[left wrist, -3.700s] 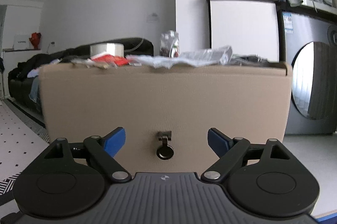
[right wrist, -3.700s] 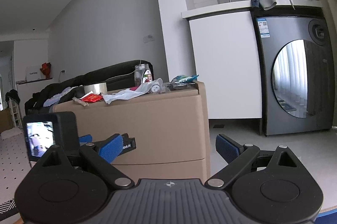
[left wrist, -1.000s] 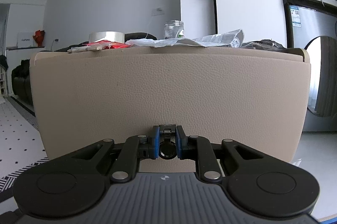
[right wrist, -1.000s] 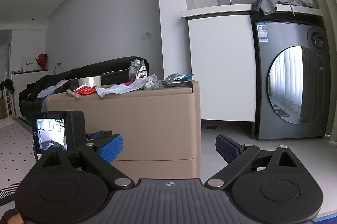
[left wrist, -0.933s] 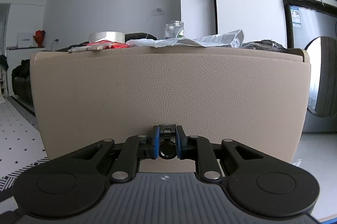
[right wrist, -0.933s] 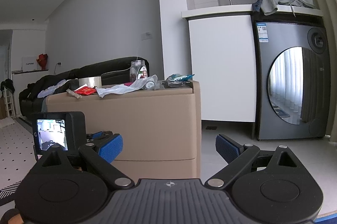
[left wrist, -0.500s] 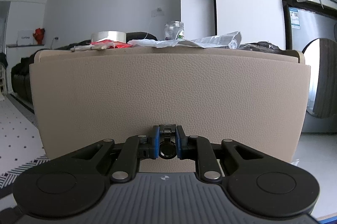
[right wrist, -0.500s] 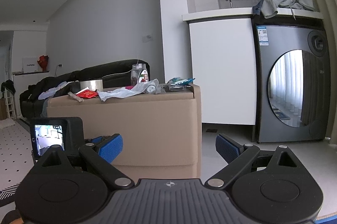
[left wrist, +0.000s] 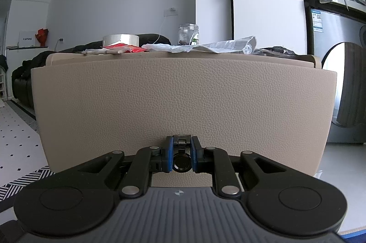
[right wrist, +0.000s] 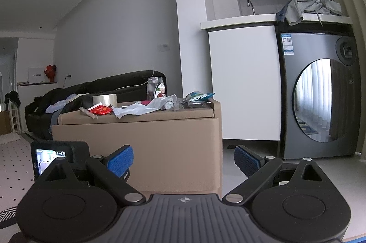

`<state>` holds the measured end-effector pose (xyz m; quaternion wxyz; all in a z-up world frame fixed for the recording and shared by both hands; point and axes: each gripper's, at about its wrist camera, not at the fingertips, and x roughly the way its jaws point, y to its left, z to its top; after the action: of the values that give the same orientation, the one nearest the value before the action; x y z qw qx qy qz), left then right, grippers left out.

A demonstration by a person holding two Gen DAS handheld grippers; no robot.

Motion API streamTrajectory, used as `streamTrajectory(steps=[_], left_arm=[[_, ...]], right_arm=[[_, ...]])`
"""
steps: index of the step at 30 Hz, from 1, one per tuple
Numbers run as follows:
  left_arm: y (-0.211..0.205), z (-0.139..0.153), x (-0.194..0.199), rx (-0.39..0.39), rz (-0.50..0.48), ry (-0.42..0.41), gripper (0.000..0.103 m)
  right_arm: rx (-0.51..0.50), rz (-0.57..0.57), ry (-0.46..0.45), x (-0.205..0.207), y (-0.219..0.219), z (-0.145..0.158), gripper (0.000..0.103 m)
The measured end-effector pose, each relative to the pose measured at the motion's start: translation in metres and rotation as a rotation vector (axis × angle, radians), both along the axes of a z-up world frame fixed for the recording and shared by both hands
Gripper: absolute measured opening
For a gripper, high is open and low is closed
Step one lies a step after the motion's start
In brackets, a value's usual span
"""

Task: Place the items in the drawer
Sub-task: 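Pull the drawer knob outward with the left gripper to open the drawer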

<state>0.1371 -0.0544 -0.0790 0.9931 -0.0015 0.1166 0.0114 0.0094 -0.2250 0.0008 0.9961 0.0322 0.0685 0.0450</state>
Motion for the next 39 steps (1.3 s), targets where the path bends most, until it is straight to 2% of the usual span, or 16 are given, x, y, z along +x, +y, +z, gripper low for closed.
streamTrajectory(steps=[39], left_arm=[[0.004,0.009,-0.062,-0.012,-0.029,0.044,0.017]], right_arm=[[0.003,0.004,-0.019,-0.006,0.004,0.005,0.097]])
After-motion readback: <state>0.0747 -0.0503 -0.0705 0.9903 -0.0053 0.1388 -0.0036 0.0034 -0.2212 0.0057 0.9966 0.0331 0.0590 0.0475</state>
